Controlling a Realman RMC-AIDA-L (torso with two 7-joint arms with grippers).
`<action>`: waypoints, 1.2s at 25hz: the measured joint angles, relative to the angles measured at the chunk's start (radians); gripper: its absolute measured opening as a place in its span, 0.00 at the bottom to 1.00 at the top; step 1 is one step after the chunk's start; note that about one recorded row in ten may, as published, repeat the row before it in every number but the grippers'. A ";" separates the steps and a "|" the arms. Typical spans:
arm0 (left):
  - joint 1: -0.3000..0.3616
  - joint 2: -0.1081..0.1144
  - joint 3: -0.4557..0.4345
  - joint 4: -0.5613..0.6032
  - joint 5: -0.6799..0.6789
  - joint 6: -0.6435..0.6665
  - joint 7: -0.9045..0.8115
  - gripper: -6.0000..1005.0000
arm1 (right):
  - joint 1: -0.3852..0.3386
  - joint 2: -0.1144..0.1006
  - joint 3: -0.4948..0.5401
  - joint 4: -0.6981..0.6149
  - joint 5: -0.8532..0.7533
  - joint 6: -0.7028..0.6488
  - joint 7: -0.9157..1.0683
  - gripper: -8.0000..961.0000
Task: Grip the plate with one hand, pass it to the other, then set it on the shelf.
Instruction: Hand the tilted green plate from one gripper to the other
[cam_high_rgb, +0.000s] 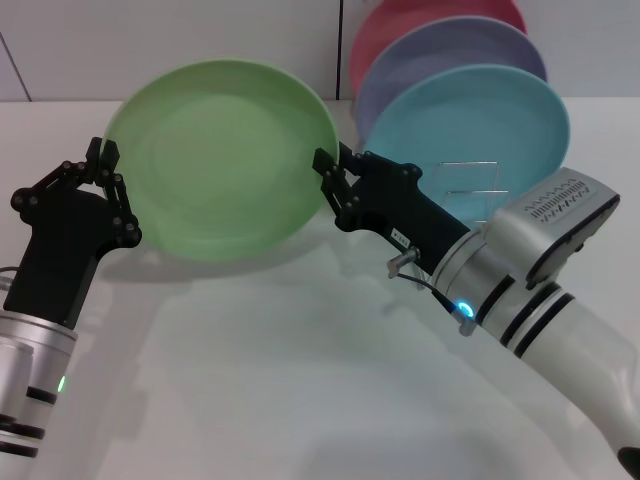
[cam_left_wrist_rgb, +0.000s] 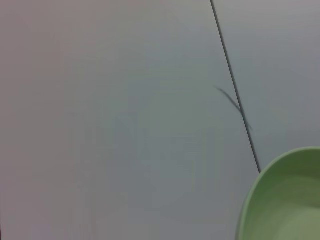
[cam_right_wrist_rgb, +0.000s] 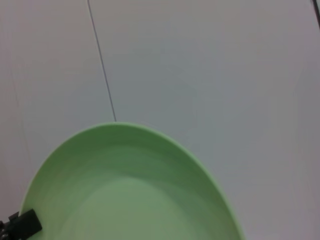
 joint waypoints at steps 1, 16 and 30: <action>0.000 0.000 0.000 0.000 0.000 0.000 0.000 0.14 | 0.001 0.000 0.000 0.000 0.000 0.002 0.000 0.21; -0.005 0.000 0.000 0.009 0.000 -0.003 0.000 0.15 | 0.003 0.000 0.015 0.002 0.001 0.015 0.000 0.20; -0.006 0.000 0.000 0.011 0.000 -0.001 0.000 0.16 | 0.003 0.000 0.015 0.003 0.002 0.017 0.000 0.13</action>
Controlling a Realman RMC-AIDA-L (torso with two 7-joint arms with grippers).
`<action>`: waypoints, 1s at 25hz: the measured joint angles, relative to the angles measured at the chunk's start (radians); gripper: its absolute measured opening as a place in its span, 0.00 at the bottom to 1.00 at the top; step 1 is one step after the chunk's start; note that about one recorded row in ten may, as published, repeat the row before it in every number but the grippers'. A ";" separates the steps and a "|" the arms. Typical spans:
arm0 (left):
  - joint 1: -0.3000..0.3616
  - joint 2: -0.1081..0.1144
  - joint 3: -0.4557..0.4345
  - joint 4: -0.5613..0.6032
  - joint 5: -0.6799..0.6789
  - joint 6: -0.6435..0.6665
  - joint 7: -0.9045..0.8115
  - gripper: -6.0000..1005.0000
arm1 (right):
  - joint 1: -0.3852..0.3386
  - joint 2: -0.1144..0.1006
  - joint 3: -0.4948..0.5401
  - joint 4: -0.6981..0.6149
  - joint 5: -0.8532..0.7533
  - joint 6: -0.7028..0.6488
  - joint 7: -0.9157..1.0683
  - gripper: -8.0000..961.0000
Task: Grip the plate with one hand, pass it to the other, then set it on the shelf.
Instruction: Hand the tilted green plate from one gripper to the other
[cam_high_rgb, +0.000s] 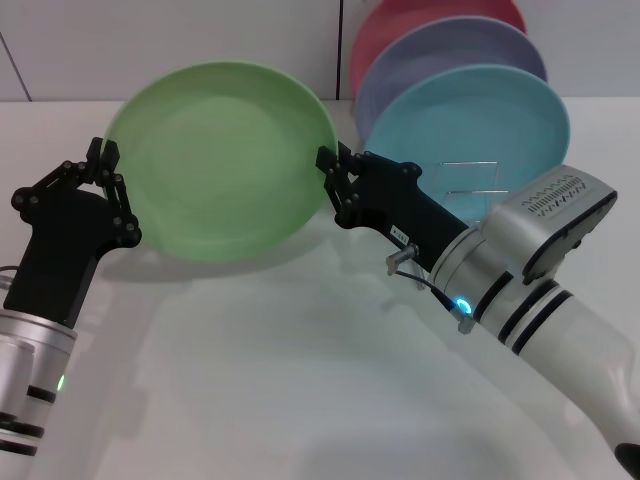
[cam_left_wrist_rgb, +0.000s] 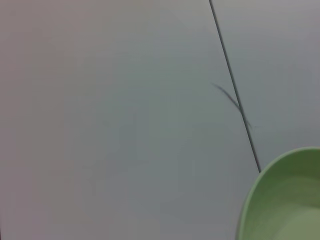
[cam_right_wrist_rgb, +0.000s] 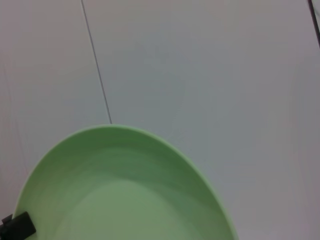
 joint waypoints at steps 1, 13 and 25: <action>0.000 0.000 0.000 0.000 0.000 0.000 0.000 0.16 | 0.000 0.000 0.000 0.000 0.000 0.000 0.000 0.13; 0.000 0.000 0.009 -0.001 0.001 0.000 0.000 0.17 | 0.003 0.000 0.000 0.000 0.000 0.012 -0.007 0.09; 0.003 0.000 0.009 0.000 0.000 0.001 0.000 0.18 | 0.003 0.000 0.000 0.002 0.000 0.012 -0.008 0.04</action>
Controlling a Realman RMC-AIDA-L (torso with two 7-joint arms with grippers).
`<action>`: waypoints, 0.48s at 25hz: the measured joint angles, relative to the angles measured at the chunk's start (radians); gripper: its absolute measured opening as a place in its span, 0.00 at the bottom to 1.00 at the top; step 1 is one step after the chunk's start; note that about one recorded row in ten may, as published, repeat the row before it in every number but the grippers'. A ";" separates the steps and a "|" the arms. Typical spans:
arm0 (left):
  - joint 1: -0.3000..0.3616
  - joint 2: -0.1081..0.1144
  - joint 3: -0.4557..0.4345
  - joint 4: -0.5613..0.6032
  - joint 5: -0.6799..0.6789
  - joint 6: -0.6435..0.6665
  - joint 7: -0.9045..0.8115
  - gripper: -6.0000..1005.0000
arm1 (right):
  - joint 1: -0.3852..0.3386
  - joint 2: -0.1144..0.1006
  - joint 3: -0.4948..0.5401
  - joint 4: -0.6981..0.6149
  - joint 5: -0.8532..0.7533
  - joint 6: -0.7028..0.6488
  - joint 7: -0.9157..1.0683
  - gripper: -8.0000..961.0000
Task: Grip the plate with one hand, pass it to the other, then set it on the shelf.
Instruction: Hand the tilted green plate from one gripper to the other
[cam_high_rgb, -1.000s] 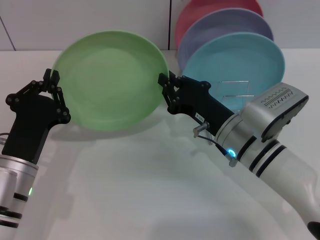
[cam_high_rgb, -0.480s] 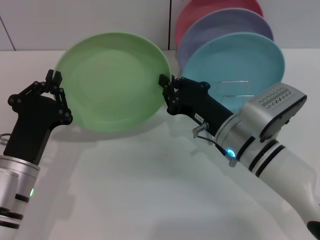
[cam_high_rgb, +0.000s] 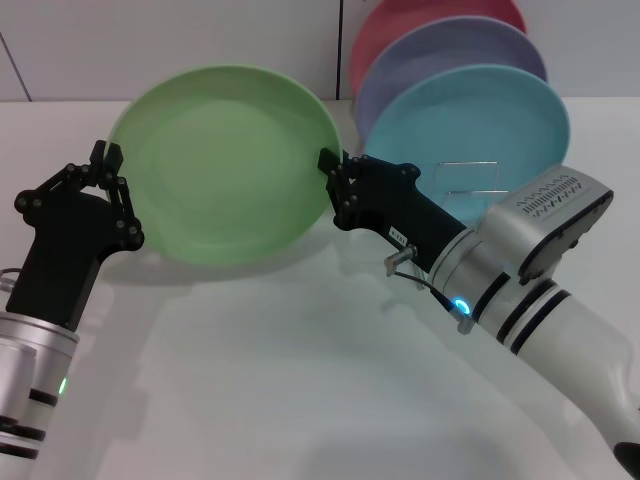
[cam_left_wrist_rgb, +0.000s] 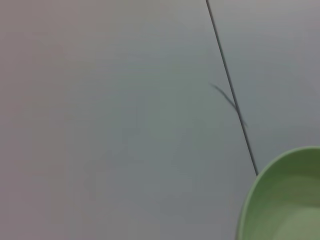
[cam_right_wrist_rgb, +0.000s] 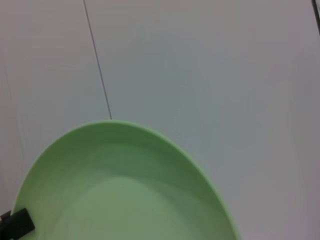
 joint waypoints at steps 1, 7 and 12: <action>0.001 0.000 0.000 0.000 0.000 0.000 0.000 0.18 | 0.000 0.000 0.000 0.000 0.000 0.000 0.000 0.04; 0.002 0.000 0.000 -0.001 0.002 0.001 0.000 0.18 | 0.000 0.000 0.000 0.003 0.000 0.000 -0.001 0.04; 0.005 0.001 0.002 -0.003 0.006 -0.002 -0.004 0.19 | -0.002 0.001 0.000 0.003 0.000 0.000 -0.001 0.04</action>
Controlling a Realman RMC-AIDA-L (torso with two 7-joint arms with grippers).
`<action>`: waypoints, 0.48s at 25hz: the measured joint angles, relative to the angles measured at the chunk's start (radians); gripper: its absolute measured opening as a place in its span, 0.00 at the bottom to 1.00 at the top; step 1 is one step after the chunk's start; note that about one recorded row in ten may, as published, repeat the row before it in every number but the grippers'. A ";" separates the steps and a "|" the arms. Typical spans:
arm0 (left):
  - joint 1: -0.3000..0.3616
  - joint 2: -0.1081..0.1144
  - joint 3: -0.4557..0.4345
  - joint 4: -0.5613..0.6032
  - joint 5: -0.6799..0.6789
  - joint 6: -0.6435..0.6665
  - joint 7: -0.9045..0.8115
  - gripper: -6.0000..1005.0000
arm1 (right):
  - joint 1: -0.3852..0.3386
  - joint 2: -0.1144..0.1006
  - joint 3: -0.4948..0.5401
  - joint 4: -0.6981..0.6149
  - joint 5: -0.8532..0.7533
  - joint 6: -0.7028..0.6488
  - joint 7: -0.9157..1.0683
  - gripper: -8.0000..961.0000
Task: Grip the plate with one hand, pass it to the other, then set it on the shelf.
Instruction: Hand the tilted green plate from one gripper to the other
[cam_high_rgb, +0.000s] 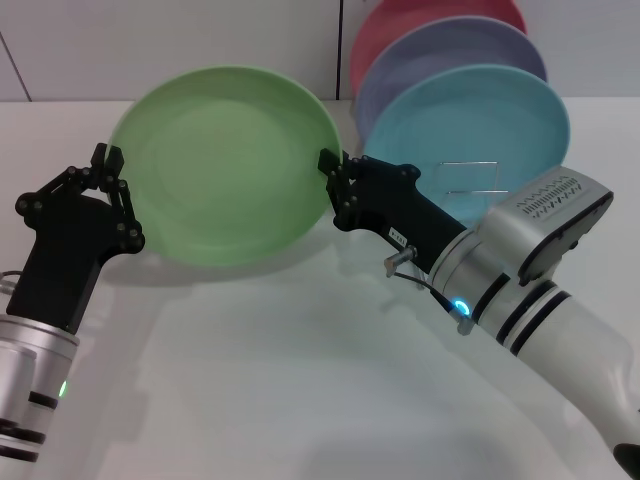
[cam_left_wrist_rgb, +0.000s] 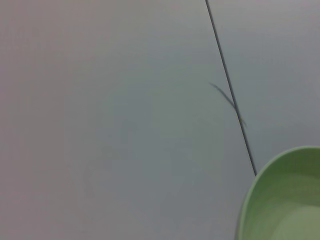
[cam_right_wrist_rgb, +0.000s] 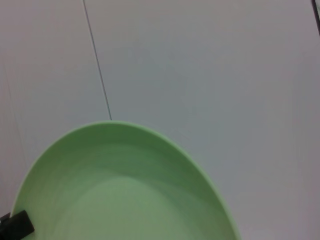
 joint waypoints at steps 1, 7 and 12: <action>0.000 0.000 0.000 0.000 0.000 0.000 0.000 0.19 | 0.000 0.000 0.000 0.000 0.000 0.000 0.000 0.04; 0.003 0.002 0.016 -0.001 0.004 0.013 -0.007 0.19 | -0.001 0.001 0.000 0.001 0.003 0.000 0.000 0.04; 0.003 0.002 0.031 0.002 0.004 0.041 -0.008 0.28 | -0.001 0.001 0.001 0.001 0.005 0.006 0.000 0.04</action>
